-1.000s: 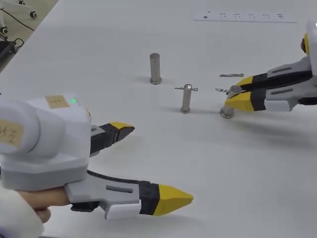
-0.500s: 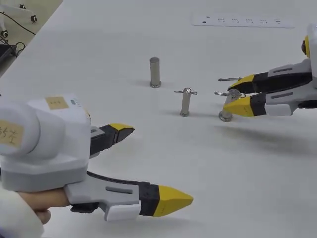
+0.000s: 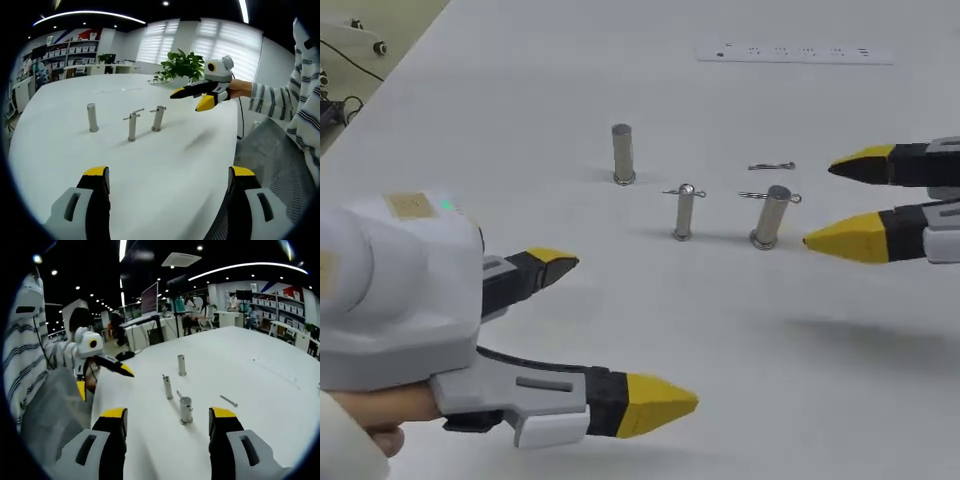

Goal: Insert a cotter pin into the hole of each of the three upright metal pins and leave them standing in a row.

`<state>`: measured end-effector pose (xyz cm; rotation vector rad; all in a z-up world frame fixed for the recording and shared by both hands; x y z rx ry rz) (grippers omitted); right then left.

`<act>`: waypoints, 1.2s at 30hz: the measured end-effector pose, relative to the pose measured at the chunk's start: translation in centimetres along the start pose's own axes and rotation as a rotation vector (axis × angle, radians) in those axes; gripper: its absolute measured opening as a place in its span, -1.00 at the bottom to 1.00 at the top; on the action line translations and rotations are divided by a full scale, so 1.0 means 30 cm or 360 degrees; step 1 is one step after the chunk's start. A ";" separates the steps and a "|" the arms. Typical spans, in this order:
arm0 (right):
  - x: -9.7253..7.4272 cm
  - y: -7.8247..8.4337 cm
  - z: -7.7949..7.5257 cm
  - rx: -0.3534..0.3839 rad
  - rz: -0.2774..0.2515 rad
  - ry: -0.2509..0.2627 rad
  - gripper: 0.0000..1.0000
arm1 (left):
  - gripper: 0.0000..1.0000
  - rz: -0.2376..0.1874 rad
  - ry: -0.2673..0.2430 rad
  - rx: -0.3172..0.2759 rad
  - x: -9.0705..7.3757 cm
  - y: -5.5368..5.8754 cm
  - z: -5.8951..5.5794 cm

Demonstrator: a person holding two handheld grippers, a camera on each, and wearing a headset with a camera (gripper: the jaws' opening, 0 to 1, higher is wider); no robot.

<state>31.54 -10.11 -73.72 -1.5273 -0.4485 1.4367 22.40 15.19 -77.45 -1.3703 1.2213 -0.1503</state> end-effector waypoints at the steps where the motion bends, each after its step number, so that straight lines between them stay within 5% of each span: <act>1: -0.008 0.005 0.009 0.0012 -0.0004 0.0011 0.39 | 0.98 -0.0006 -0.0003 -0.0003 -0.002 -0.003 0.001; 17: -0.141 0.130 0.066 0.0239 0.0043 0.0120 0.86 | 0.97 0.0026 -0.0034 -0.0031 -0.024 -0.008 0.017; 22: -0.142 0.154 0.083 0.0300 0.0060 0.0128 1.00 | 0.97 0.0022 -0.0064 -0.0041 -0.035 -0.006 0.026; 36: -0.108 0.194 0.128 0.0407 0.0116 0.0184 1.00 | 0.94 0.0000 -0.0107 -0.0060 -0.063 0.004 0.051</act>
Point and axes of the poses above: the centre of the closed fingertips' face, and the gripper's own axes: x roughly forward along the fingers, z roughly to its left, y roughly out of its underside, the point moved 8 cm from there along -x, roughly backward along the fingers, and after that the axes turned 7 degrees about z, right-handed, at the moved point
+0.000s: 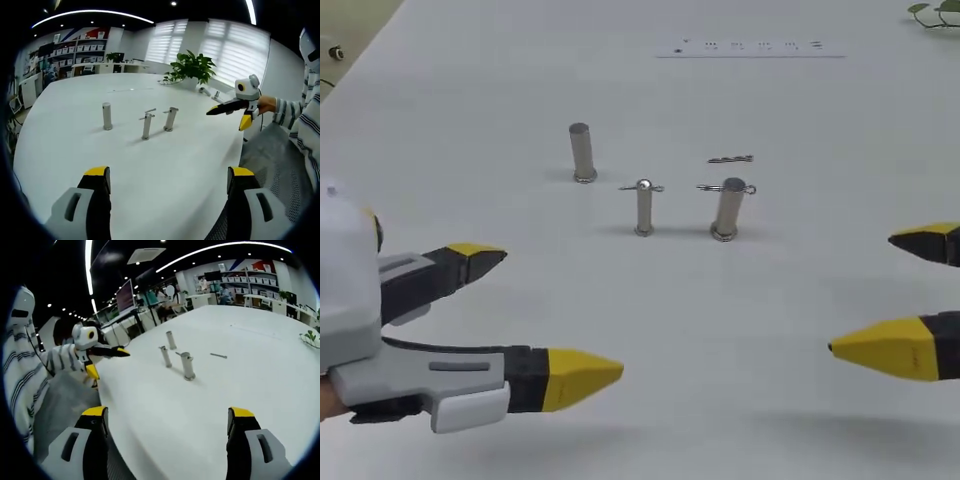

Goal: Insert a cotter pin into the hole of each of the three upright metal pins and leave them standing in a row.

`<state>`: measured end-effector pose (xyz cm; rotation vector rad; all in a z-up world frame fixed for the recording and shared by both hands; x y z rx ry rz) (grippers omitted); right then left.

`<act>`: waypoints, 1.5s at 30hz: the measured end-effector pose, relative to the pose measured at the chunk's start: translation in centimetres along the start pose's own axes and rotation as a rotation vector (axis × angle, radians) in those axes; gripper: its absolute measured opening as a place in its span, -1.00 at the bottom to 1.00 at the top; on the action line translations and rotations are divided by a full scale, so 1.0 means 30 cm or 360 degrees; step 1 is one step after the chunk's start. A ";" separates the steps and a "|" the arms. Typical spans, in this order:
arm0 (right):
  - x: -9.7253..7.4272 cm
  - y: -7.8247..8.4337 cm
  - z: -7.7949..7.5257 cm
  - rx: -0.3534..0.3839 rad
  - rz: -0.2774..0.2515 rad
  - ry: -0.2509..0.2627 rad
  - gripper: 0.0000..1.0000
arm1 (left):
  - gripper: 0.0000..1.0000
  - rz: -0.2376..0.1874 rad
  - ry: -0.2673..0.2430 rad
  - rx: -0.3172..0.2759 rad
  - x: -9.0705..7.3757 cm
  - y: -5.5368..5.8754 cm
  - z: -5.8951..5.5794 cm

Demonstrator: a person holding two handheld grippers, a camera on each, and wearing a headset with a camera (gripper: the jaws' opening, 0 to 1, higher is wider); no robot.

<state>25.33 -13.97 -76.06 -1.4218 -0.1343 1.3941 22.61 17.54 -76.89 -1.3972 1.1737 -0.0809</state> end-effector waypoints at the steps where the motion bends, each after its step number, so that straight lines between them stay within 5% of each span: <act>1: 0.004 0.003 0.006 0.0000 0.0004 -0.0002 1.00 | 0.94 -0.0001 -0.0012 0.0000 -0.002 0.000 0.004; 11: 0.019 0.011 0.037 -0.0009 0.0027 0.0016 1.00 | 0.93 -0.0007 -0.0119 0.0060 -0.016 -0.026 0.083; 21: 0.001 0.019 0.047 0.0029 0.0017 0.0030 1.00 | 0.67 -0.0064 -0.0245 0.0093 0.020 -0.103 0.219; 32: -0.016 0.035 0.045 0.0056 0.0028 0.0062 1.00 | 0.57 -0.0125 -0.0278 0.0101 0.111 -0.184 0.314; 45: -0.031 0.027 0.032 0.0061 0.0035 0.0069 0.98 | 0.30 -0.0133 -0.0356 0.0063 0.241 -0.212 0.396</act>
Point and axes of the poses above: the centre of the closed fingertips' face, and the gripper's own axes: x roughly forward along the fingers, z roughly to its left, y roughly out of its underside, the point moved 8 cm from there along -x, roughly backward along the fingers, and after that the axes turned 7 degrees about z, right-handed, at the moved point
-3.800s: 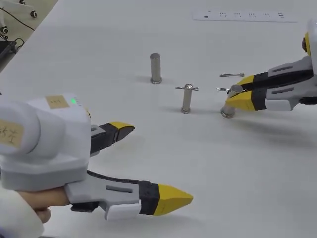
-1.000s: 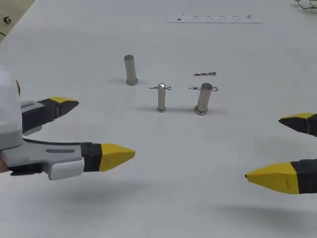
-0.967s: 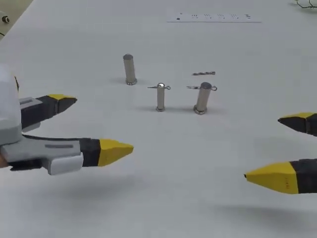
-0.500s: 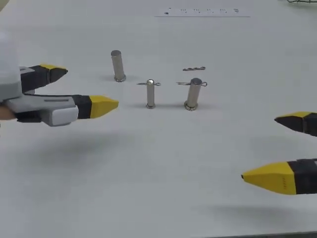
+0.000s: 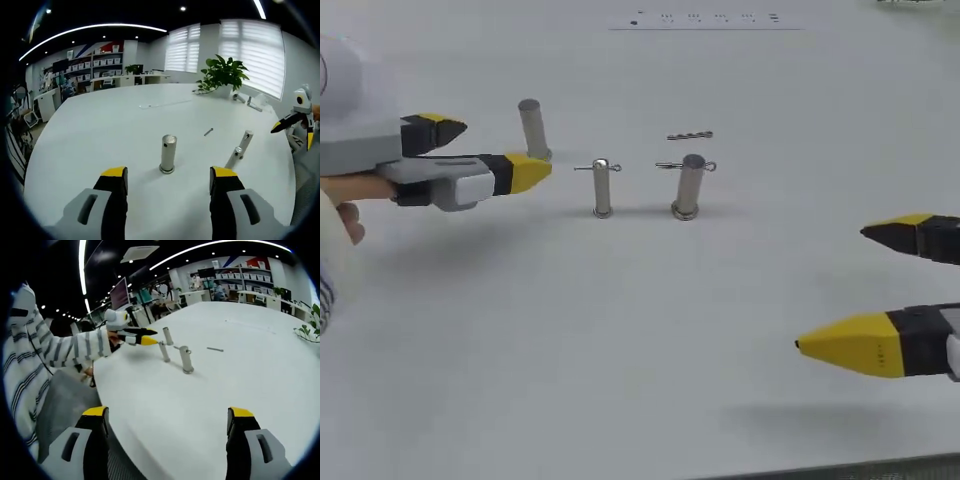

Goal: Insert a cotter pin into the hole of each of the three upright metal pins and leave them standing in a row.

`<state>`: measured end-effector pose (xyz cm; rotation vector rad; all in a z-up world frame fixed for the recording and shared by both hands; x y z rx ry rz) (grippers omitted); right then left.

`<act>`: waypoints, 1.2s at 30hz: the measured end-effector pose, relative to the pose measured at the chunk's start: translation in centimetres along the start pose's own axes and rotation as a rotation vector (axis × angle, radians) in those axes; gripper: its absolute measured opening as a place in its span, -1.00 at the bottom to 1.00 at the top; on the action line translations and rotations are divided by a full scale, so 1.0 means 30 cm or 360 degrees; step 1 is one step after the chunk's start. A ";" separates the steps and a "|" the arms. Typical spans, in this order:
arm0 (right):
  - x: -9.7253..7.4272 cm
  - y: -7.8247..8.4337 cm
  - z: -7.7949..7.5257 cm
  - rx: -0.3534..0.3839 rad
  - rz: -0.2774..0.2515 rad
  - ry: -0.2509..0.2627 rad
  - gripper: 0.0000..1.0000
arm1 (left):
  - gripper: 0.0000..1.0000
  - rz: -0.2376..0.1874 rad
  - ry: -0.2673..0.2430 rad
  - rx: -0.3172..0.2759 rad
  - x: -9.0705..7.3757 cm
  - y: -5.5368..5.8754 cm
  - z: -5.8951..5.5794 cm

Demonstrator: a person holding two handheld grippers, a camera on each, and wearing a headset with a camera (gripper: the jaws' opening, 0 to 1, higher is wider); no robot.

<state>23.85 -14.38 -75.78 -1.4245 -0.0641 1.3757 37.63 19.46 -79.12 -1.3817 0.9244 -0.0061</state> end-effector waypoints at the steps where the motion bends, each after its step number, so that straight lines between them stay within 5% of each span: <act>1: 0.001 -0.001 0.000 0.0002 -0.0001 -0.0002 0.98 | 0.24 0.0004 -0.0003 0.0004 0.012 -0.001 0.002; 5: 0.004 0.002 -0.002 -0.0003 0.0019 -0.0002 0.98 | -0.10 -0.0043 -0.0014 0.0016 0.039 -0.017 0.003; 12: -0.001 0.009 -0.005 0.0020 0.0021 0.0001 0.97 | -0.29 -0.0043 -0.0050 0.0069 0.082 -0.044 -0.002; 16: -0.004 0.012 -0.005 0.0029 0.0019 0.0004 0.96 | -0.61 -0.0059 -0.0037 0.0074 0.095 -0.054 -0.005; 36: -0.016 0.013 -0.001 0.0030 -0.0003 0.0030 0.94 | -0.78 -0.0032 -0.0001 0.0162 0.099 -0.066 -0.018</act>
Point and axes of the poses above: the centre of the closed fingertips' face, and the gripper's own axes: x roughly forward along the fingers, z roughly to its left, y roughly out of its underside, the point moved 8 cm from there along -x, roughly backward along the fingers, and after that the axes turned 7 degrees about z, right-handed, at the moved point
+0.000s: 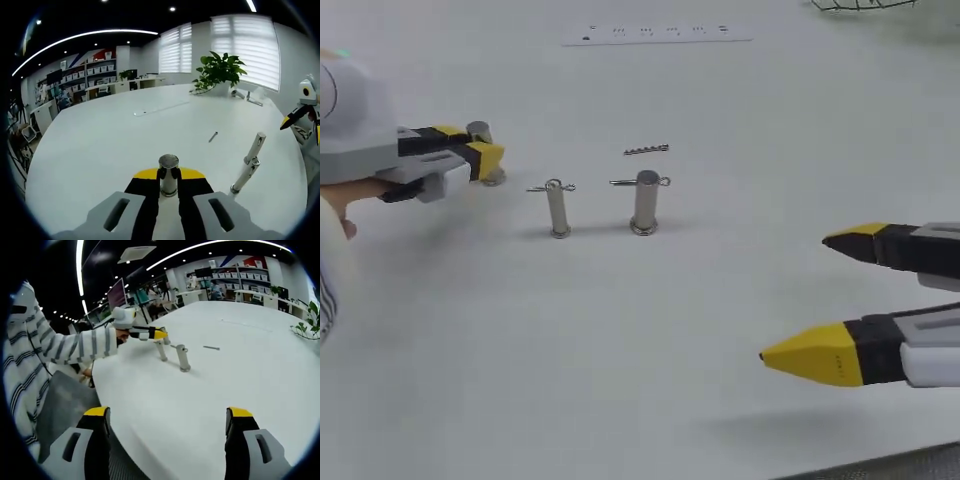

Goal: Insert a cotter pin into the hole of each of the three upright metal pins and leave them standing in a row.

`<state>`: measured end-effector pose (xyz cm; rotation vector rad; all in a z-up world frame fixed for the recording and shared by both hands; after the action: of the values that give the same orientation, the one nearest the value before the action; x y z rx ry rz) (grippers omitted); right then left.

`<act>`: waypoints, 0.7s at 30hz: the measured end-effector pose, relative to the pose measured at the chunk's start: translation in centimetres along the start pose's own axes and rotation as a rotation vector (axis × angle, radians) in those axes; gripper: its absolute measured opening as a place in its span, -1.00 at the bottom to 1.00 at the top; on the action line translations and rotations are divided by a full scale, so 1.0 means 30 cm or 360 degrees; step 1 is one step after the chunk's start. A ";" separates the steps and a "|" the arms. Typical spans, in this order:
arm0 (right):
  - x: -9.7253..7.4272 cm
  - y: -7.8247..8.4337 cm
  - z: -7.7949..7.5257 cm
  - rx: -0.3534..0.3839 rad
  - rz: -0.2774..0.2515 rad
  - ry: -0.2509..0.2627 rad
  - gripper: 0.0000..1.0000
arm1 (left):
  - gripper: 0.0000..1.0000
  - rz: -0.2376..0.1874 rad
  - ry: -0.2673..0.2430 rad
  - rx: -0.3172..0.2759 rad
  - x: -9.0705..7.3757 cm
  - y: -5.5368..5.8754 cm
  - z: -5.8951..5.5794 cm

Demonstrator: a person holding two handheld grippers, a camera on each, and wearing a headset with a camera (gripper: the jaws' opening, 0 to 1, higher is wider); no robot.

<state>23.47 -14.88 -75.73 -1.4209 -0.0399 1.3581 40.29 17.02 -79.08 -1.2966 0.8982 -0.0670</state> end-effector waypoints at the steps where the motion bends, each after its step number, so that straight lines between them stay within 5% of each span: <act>1: 0.000 0.001 0.002 0.0000 -0.0003 -0.0001 0.93 | -0.78 0.0002 -0.0002 -0.0001 0.000 0.000 0.000; 5: -0.002 0.006 0.006 0.0003 -0.0003 -0.0004 0.93 | -0.79 0.0031 -0.0008 -0.0073 -0.009 -0.003 -0.002; 9: -0.006 0.007 0.004 0.0008 -0.0011 -0.0001 0.93 | -0.79 0.0039 0.0003 -0.0030 -0.032 -0.011 -0.011; 19: 0.006 -0.006 0.003 0.0000 -0.0051 -0.0019 0.91 | -0.79 -0.0018 0.0112 0.0182 -0.156 -0.060 -0.078; 21: 0.010 -0.007 0.005 -0.0007 -0.0052 -0.0024 0.91 | -0.79 -0.0039 0.0118 0.0299 -0.187 -0.072 -0.098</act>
<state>23.61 -14.52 -75.77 -1.4079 -0.0757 1.3424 35.67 16.86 -74.23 -1.1357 0.9166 -0.2152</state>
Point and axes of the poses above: the centre of the closed fingertips' face, and the gripper's own axes: x roughly forward along the fingers, z roughly to its left, y roughly out of its underside, the point moved 8 cm from there along -x, roughly backward along the fingers, and after that the axes turned 7 degrees about z, right-handed, at the moved point
